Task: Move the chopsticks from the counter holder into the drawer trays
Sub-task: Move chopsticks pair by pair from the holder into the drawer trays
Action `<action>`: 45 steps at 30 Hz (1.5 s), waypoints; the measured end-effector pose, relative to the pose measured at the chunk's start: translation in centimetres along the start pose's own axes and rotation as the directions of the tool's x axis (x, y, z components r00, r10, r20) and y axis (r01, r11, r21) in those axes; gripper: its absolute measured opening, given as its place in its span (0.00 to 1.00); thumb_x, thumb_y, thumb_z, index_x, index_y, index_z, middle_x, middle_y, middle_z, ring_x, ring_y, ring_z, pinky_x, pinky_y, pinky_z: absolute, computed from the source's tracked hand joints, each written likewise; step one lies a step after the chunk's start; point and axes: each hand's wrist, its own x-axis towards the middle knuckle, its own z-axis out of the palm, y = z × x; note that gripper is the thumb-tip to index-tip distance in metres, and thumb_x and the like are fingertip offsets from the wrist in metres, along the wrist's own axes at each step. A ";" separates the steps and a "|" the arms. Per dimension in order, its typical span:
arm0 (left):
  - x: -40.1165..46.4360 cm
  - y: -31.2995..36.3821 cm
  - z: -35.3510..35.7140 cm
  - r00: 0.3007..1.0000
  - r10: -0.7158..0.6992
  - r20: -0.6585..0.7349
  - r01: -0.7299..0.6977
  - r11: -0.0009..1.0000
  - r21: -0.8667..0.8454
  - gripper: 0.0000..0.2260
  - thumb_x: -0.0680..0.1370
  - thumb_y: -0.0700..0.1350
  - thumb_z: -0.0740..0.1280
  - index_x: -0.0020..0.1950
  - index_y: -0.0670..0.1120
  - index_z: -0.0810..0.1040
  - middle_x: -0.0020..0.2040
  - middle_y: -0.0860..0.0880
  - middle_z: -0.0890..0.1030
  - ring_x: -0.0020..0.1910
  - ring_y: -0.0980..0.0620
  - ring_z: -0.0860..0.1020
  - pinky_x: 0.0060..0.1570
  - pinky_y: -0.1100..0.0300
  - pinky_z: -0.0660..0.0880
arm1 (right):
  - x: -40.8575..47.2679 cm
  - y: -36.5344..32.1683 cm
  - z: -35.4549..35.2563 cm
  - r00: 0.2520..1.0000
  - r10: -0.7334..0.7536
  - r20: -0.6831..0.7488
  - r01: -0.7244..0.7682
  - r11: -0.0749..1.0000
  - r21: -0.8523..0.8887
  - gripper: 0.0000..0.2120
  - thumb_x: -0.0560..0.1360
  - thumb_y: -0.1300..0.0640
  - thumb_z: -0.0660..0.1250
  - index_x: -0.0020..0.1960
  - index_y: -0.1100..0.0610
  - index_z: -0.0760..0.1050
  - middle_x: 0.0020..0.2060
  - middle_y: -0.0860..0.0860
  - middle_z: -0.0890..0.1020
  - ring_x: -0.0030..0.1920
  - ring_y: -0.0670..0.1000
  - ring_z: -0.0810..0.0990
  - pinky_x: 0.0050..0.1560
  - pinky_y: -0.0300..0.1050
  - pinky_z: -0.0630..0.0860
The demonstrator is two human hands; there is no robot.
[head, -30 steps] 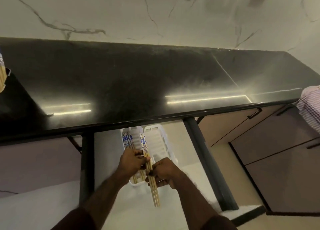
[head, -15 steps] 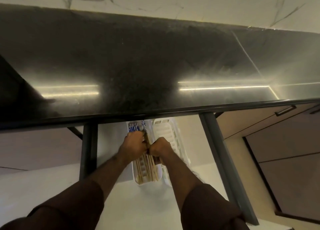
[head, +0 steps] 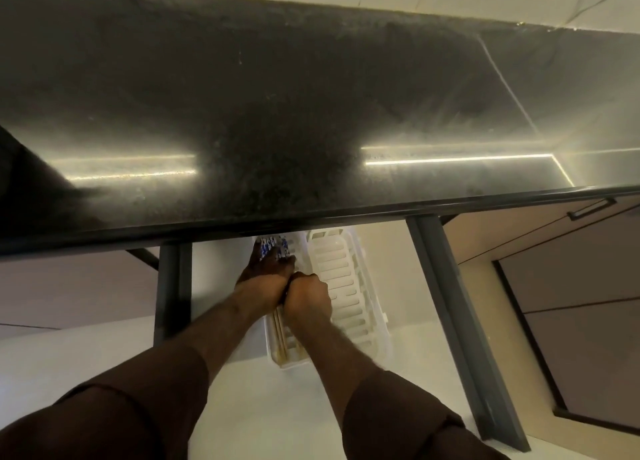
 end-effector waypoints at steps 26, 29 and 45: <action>0.5 -1.0 0.3 0.992 0.123 0.033 -0.126 0.906 0.403 0.27 0.81 0.60 0.55 0.78 0.56 0.53 0.79 0.53 0.54 0.75 0.47 0.60 0.71 0.53 0.59 | -1.8 1.3 2.0 0.996 -0.086 -0.013 0.085 0.990 -0.110 0.19 0.82 0.54 0.59 0.70 0.60 0.67 0.64 0.57 0.77 0.63 0.56 0.77 0.65 0.48 0.73; 0.6 -2.4 0.3 0.927 0.375 0.029 -0.351 0.835 0.423 0.22 0.82 0.51 0.53 0.76 0.50 0.62 0.77 0.46 0.61 0.76 0.42 0.57 0.74 0.42 0.41 | -2.0 1.7 1.8 0.991 -0.130 -0.028 0.126 0.984 -0.124 0.18 0.82 0.54 0.59 0.69 0.61 0.68 0.63 0.58 0.77 0.62 0.56 0.78 0.64 0.48 0.73; 0.8 -1.6 0.6 0.911 0.376 0.168 -0.394 0.678 0.621 0.25 0.81 0.56 0.56 0.77 0.54 0.54 0.78 0.49 0.57 0.75 0.46 0.62 0.72 0.48 0.62 | -2.7 2.1 0.4 0.961 -0.222 -0.164 0.213 0.974 -0.073 0.10 0.80 0.59 0.60 0.57 0.59 0.78 0.51 0.56 0.82 0.47 0.55 0.82 0.50 0.48 0.80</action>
